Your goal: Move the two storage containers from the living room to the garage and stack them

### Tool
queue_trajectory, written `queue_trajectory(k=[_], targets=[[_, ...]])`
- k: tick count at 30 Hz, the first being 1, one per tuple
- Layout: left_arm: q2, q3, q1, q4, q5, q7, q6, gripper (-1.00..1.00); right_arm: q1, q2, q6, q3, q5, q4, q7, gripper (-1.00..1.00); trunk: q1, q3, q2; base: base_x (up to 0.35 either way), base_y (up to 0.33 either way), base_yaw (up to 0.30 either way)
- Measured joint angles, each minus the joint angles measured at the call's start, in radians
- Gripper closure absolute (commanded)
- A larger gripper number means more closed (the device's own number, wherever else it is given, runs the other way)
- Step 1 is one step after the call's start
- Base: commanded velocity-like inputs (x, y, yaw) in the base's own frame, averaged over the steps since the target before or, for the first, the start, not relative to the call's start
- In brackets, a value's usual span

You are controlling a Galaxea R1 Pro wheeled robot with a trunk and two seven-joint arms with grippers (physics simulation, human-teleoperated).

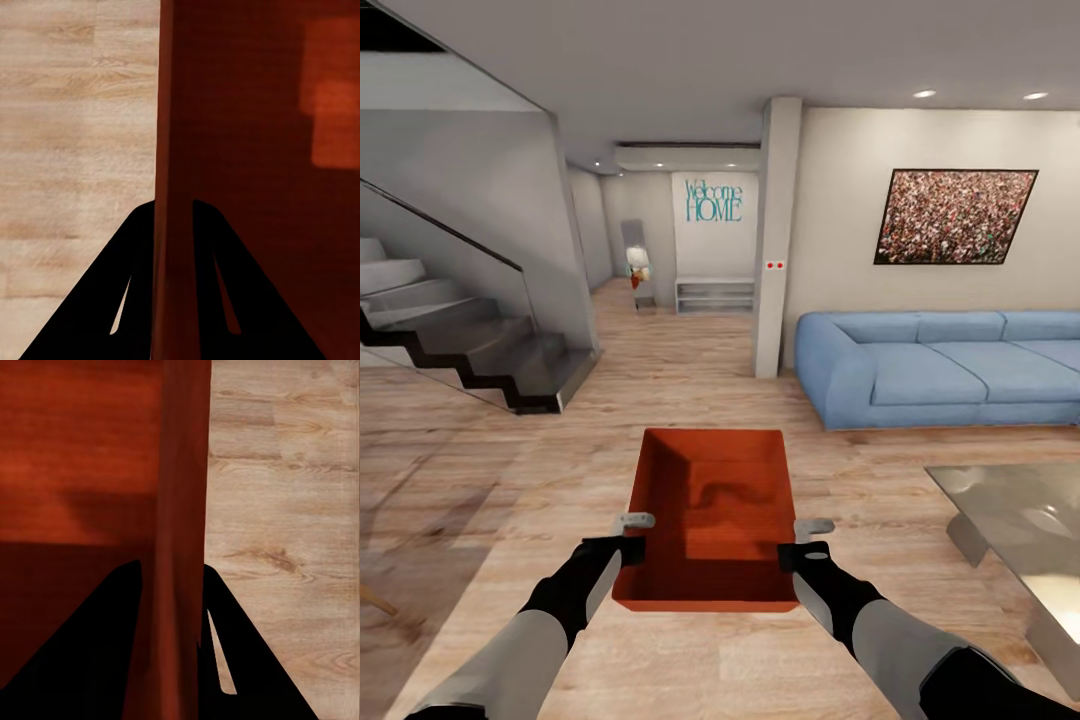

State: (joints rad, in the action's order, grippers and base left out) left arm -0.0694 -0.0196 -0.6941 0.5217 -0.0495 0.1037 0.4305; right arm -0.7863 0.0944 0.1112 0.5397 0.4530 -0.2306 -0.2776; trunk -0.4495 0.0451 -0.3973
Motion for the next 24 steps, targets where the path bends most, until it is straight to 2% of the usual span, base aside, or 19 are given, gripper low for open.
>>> queue_trajectory(k=[7, 18, 24], targets=[[0.001, -0.003, 0.0, -0.003, -0.005, 0.002, -0.002, 1.0, 0.0, 0.0, -0.002, 0.024, 0.025, 0.002, -0.007, 1.0, 0.0, 0.0, 0.0, 0.0, 0.0, 0.0], [0.001, -0.003, 0.0, -0.004, -0.005, 0.002, -0.002, 1.0, 0.0, 0.0, -0.004, 0.024, 0.026, 0.003, -0.005, 1.0, 0.0, 0.0, 0.0, 0.004, 0.0, 0.0], [0.003, -0.005, 0.001, -0.006, -0.015, 0.003, -0.003, 1.0, 0.0, 0.0, -0.003, 0.03, 0.031, 0.003, -0.006, 1.0, 0.0, 0.0, 0.0, 0.182, 0.067, 0.0]])
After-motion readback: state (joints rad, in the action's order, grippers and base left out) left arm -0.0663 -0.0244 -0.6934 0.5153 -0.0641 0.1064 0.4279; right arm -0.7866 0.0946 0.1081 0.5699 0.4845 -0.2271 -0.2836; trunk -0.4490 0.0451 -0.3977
